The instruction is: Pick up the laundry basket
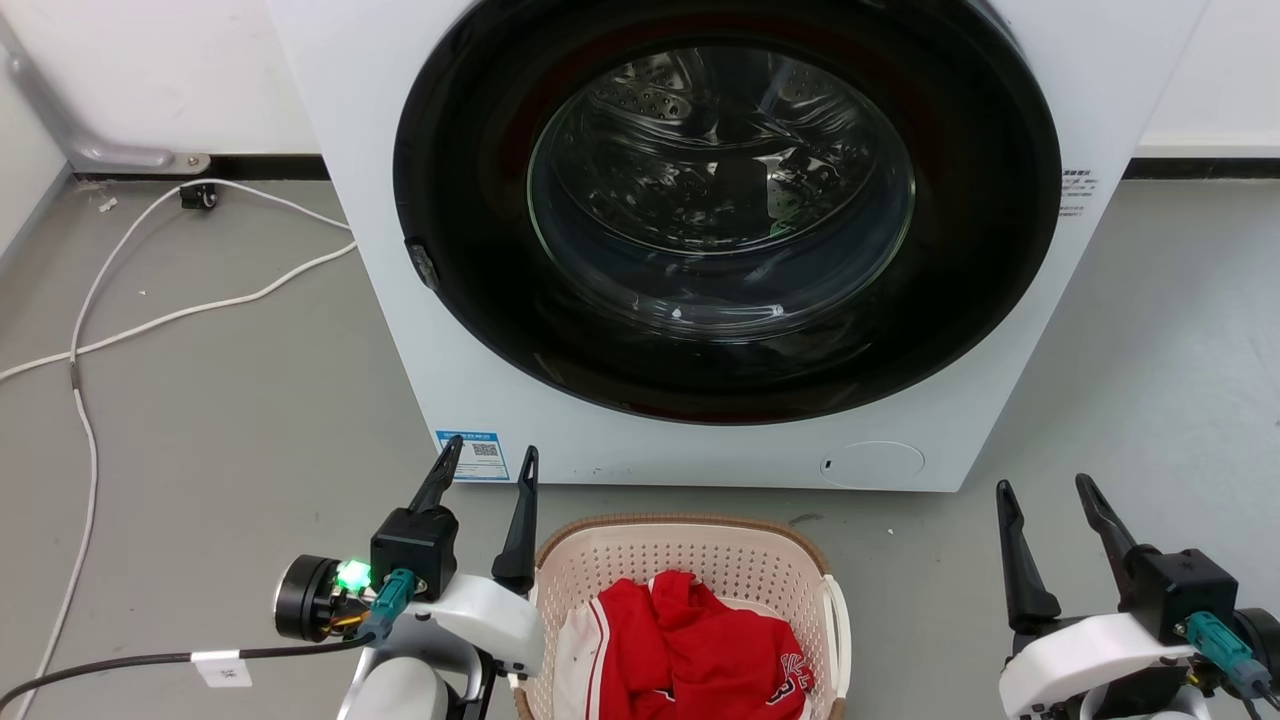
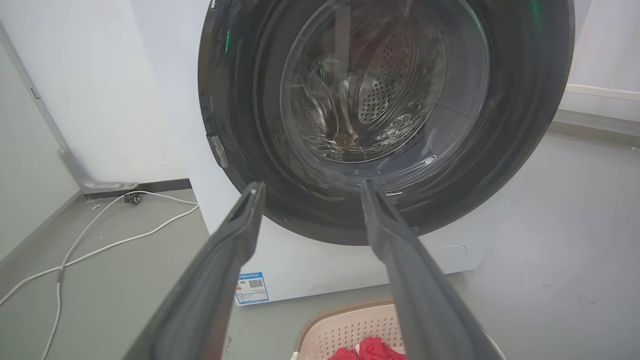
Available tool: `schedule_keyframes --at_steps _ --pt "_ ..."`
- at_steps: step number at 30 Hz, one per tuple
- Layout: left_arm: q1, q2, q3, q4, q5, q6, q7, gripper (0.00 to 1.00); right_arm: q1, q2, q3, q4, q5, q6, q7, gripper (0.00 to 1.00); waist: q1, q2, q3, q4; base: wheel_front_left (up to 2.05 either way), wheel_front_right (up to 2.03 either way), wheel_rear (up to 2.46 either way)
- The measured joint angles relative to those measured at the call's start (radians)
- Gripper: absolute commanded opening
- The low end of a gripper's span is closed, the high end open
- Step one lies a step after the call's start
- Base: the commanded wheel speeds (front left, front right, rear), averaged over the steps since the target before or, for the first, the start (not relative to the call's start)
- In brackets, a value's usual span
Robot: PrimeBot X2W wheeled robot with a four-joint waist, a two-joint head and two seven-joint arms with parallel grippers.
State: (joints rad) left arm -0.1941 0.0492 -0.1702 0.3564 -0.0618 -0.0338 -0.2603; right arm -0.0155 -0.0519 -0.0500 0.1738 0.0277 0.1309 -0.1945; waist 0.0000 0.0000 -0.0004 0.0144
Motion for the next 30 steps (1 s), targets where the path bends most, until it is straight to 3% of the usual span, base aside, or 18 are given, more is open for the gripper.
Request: schedule_keyframes --at_steps 10,18,30 --pt "-0.021 0.0 0.0 0.038 -0.013 0.002 -0.003 1.0 -0.009 0.0 0.0 0.017 0.02 0.0 0.011 1.0 0.0 0.0 0.015 0.001 0.0 0.0 0.0" --pt "-0.143 0.001 0.003 0.207 -0.027 -0.012 -0.003 1.0 -0.062 0.0 0.0 0.094 0.044 0.0 0.051 1.0 0.0 0.0 0.081 -0.004 0.0 0.0 0.0" --pt "-0.357 0.033 -0.003 0.486 -0.061 -0.057 0.034 1.0 -0.228 0.001 0.063 0.334 0.101 0.0 0.086 1.0 0.0001 0.0 0.236 -0.037 0.0 0.0 0.0"
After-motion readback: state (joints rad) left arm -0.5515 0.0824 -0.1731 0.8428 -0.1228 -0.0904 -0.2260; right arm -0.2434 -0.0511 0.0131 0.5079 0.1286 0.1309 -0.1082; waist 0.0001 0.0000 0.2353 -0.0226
